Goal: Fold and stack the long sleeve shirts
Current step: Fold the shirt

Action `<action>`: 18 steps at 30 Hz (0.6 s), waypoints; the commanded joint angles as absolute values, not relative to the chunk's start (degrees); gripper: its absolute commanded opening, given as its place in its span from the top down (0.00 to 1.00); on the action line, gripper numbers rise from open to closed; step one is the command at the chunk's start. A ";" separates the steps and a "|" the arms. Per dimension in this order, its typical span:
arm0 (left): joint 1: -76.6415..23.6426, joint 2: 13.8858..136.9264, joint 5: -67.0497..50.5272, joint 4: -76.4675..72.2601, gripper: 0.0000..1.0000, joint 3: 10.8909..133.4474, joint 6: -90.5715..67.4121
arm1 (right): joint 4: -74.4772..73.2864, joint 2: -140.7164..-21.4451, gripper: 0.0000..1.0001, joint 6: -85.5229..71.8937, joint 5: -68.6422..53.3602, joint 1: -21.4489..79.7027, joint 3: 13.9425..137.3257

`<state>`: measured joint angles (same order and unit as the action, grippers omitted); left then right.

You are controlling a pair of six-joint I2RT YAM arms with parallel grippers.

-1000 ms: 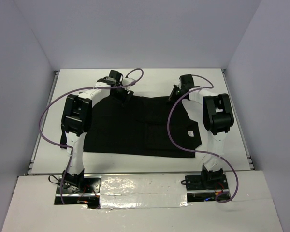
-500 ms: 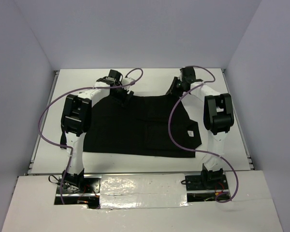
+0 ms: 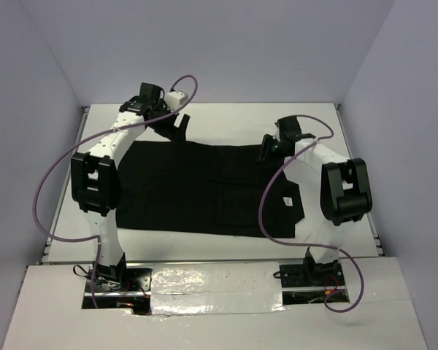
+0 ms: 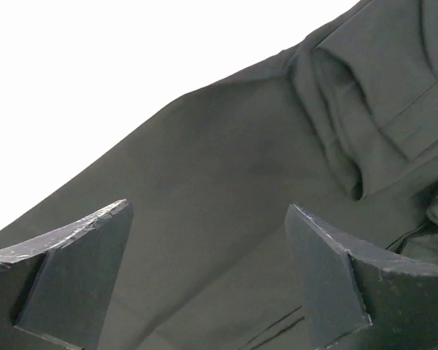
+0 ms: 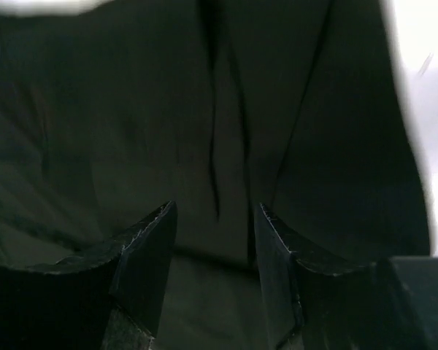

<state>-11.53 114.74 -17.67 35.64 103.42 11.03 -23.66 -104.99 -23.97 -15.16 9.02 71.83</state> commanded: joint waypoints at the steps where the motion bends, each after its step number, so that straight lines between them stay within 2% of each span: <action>1: -8.27 110.66 -16.44 38.06 0.01 100.90 12.04 | -23.38 -97.74 0.45 -25.91 -14.85 11.60 66.46; 7: 1.91 106.97 -15.29 37.09 0.01 97.56 11.07 | -18.55 -94.48 0.43 -37.25 -13.37 9.23 58.80; 12: 2.55 103.90 -19.48 36.91 0.07 95.63 13.70 | -18.20 -97.99 0.43 -37.18 -14.58 8.61 60.47; 13: 0.72 103.45 -20.38 37.00 0.18 96.06 14.67 | -16.63 -98.09 0.43 -37.00 -15.63 8.53 60.21; 15: -2.44 103.27 -20.57 37.88 0.30 97.20 17.57 | -15.56 -98.35 0.43 -37.79 -17.92 8.61 58.98; 16: -4.98 103.53 -20.48 38.23 0.42 98.43 18.19 | -15.21 -98.44 0.43 -38.14 -18.45 8.70 58.80; 18: -7.55 104.84 -21.09 39.45 0.52 99.75 20.91 | -15.29 -98.79 0.43 -38.58 -18.98 8.61 58.27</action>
